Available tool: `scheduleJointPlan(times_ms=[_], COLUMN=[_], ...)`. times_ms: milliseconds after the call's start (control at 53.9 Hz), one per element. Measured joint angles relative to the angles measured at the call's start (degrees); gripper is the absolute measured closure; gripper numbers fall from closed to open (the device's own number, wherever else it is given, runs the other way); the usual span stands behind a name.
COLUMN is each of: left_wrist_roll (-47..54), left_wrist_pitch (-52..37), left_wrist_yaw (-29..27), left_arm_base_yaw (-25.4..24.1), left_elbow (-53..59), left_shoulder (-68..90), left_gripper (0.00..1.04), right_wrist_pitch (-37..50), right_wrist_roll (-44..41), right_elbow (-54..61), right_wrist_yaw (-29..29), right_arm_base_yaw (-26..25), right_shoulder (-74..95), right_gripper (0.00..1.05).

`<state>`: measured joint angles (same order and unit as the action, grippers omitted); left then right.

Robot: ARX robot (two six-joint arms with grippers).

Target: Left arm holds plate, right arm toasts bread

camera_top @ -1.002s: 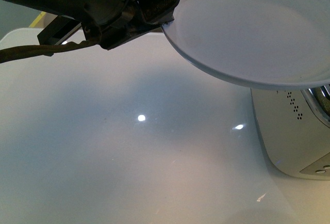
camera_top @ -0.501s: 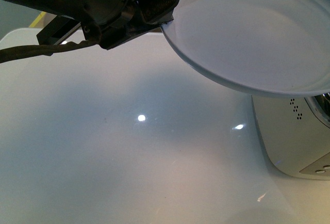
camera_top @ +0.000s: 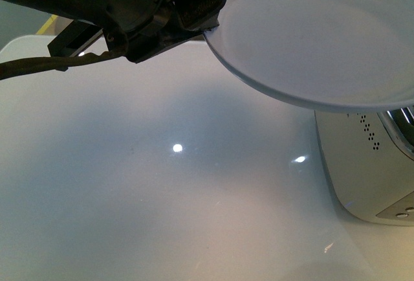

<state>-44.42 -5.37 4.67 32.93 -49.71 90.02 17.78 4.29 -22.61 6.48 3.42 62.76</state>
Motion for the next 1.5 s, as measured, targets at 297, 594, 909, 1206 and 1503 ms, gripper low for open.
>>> scheduleJointPlan(times_ms=[297, 594, 909, 1206, 1503], left_wrist_roll=[0.0, 0.0, 0.0, 0.0, -0.02], left_wrist_pitch=[0.0, 0.0, 0.0, 0.0, 0.0], left_wrist_yaw=[0.04, 0.02, 0.02, 0.02, 0.0], left_arm_base_yaw=[0.0, 0.0, 0.0, 0.0, 0.0], left_elbow=[-0.07, -0.09, -0.09, -0.09, -0.09], left_shoulder=[0.0, 0.0, 0.0, 0.0, 0.0], left_gripper=[1.02, 1.02, 1.02, 1.02, 1.02], right_wrist_pitch=[-3.65, 17.25, 13.53, 7.34, 3.78], right_wrist_roll=[0.66, -3.1, -4.11, -4.0, -4.04], right_elbow=[1.64, 12.17, 17.55, 20.28, 21.57], right_wrist_yaw=[1.68, -6.34, -6.32, -6.34, -6.47], right_arm_base_yaw=[-1.42, -3.19, -3.23, -3.23, -3.23], right_shoulder=[-13.22, -16.98, -25.83, -34.8, -41.22], right_gripper=[0.09, 0.49, 1.03, 1.03, 1.03])
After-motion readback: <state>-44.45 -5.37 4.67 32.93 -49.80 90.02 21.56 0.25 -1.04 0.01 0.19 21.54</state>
